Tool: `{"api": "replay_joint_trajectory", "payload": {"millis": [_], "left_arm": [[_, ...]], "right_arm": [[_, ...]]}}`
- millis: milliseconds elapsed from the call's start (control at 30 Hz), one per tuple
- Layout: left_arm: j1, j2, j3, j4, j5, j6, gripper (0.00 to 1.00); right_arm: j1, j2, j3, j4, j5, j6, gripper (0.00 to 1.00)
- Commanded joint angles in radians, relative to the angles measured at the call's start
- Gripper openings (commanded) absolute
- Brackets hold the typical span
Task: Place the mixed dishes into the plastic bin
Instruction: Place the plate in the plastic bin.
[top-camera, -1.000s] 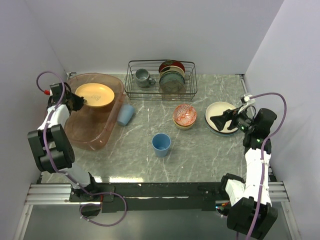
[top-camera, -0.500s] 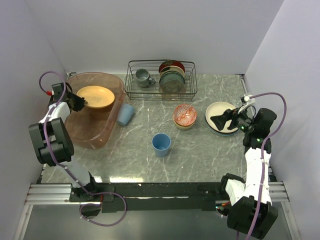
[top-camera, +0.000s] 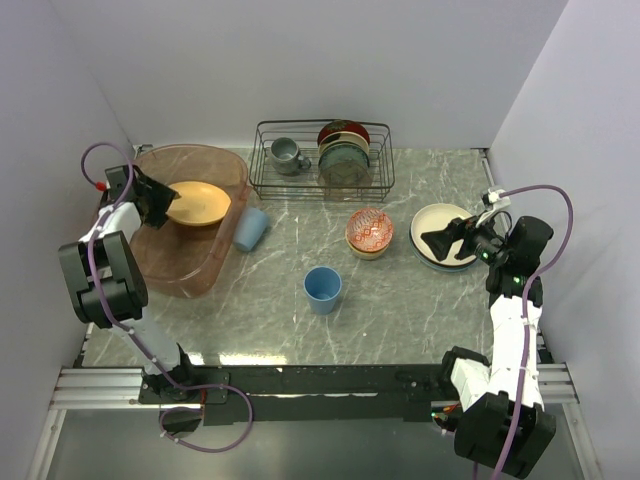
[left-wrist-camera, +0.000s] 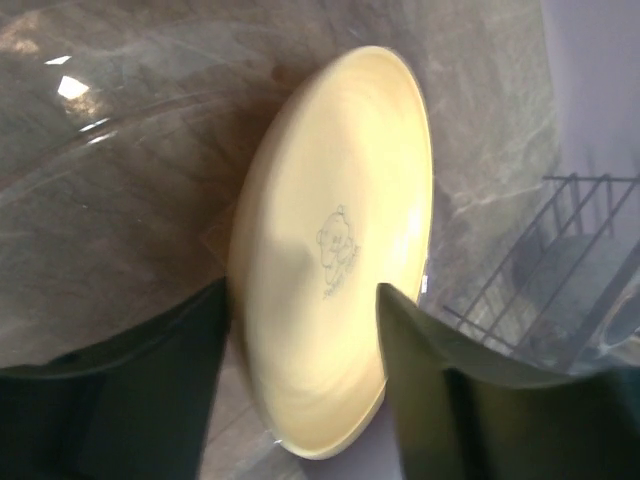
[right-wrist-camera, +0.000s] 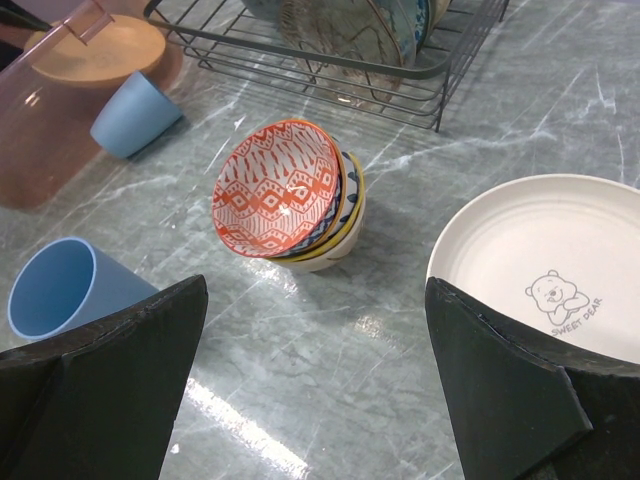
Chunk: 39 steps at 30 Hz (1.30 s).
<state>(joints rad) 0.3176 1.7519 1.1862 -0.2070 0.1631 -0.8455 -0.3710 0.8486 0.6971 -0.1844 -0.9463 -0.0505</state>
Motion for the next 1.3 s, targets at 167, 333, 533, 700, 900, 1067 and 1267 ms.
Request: {"api": "replay_joint_trajectory", "payload": {"millis": [167,333,533,700,900,1067,1267], "left_arm": [[0.005,-0.135,0.102,-0.028,-0.017,0.091,0.95],[0.003,-0.241,0.078,-0.032,0.007,0.125,0.99],[0.003,-0.411,-0.017,-0.002,0.078,0.157,0.99],[0.002,-0.604,-0.167,0.081,0.215,0.171,0.99],[-0.006,-0.946,-0.440,0.231,0.372,0.193,0.99],[-0.032,-1.092,-0.549,0.210,0.432,0.275,0.99],[-0.083,-1.174,-0.605,0.173,0.443,0.344,0.99]], "right_arm": [[-0.003,-0.005,0.021,0.017,0.012,-0.018,0.97],[-0.003,-0.014,0.019,0.016,0.021,-0.025,0.97],[-0.003,-0.019,0.024,0.002,0.053,-0.051,0.97],[-0.005,-0.034,0.015,0.006,0.092,-0.072,0.97],[-0.019,-0.052,-0.002,0.014,0.109,-0.087,0.97],[-0.039,-0.054,-0.015,0.023,0.112,-0.089,0.98],[-0.040,-0.026,-0.021,0.014,0.095,-0.120,0.98]]}}
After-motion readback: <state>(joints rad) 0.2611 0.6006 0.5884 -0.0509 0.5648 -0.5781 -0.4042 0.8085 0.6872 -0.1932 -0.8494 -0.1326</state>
